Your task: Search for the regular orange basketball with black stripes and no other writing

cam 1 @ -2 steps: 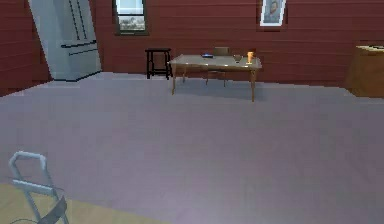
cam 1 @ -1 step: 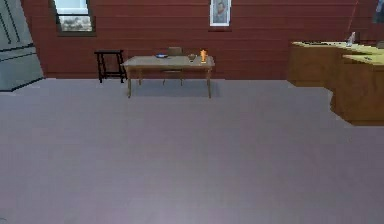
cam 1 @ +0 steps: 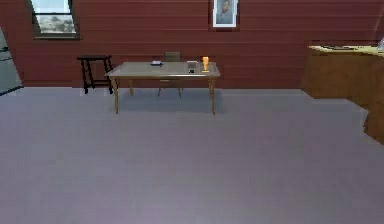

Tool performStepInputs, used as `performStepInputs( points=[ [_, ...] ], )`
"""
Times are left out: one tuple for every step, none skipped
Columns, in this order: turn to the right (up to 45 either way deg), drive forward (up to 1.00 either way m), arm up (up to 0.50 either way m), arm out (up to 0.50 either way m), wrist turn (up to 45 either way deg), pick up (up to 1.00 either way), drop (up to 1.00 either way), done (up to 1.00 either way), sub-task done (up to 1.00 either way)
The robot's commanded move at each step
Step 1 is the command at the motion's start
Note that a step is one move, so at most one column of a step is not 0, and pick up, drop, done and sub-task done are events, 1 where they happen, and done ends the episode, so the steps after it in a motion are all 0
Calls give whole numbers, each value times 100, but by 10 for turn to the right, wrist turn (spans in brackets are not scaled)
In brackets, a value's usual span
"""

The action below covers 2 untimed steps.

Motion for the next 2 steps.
performStepInputs(
  points=[
    [-420,0,0,0,0,0,0,0,0],
    [0,70,0,0,0,0,0,0,0]
  ],
)
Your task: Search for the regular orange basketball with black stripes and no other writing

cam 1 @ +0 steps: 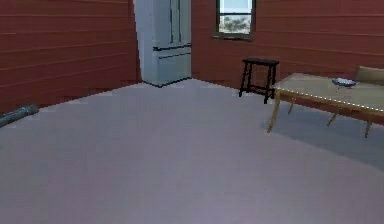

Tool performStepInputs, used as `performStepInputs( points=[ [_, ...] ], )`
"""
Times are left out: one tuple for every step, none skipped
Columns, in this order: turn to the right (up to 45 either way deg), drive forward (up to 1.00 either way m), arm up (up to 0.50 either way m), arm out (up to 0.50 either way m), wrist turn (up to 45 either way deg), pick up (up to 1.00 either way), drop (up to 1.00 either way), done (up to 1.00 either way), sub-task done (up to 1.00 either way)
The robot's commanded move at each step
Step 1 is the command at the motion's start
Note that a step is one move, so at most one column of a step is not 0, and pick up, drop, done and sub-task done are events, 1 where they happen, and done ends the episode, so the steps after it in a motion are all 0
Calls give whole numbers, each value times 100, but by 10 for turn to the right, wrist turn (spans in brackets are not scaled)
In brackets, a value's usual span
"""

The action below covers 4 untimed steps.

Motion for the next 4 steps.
performStepInputs(
  points=[
    [-450,0,0,0,0,0,0,0,0],
    [-30,0,0,0,0,0,0,0,0],
    [0,85,0,0,0,0,0,0,0],
    [-420,0,0,0,0,0,0,0,0]
  ],
)
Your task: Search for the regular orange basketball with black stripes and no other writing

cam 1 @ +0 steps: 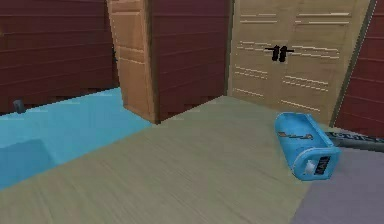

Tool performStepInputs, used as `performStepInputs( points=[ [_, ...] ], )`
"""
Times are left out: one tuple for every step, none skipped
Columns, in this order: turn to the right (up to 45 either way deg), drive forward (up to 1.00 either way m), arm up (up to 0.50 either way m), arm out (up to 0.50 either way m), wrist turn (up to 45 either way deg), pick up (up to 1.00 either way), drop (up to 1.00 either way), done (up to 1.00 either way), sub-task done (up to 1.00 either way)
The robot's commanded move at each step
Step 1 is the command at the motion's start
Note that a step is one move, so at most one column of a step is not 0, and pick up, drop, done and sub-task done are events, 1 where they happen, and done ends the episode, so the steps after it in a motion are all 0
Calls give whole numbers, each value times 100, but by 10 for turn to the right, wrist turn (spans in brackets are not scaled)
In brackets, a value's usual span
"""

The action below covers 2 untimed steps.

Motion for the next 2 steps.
performStepInputs(
  points=[
    [0,45,0,0,0,0,0,0,0],
    [-450,0,0,0,0,0,0,0,0]
  ],
)
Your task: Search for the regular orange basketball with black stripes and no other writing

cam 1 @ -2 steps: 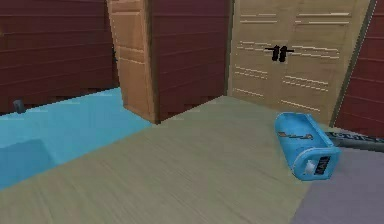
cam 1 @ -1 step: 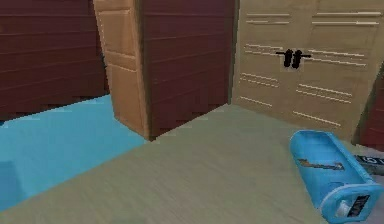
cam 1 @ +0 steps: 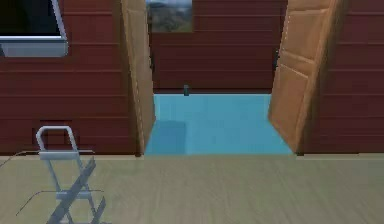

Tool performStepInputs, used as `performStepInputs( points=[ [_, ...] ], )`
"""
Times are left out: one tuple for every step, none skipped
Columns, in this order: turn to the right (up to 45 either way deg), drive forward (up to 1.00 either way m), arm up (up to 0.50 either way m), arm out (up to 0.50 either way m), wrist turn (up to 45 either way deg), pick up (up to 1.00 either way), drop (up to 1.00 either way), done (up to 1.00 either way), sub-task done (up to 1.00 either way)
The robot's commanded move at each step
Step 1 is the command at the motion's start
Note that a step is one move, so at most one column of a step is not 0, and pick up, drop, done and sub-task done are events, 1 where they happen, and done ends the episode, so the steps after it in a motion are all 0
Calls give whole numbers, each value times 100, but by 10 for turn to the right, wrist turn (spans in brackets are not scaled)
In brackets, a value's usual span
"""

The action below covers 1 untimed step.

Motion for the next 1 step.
performStepInputs(
  points=[
    [0,100,0,0,0,0,0,0,0]
  ],
)
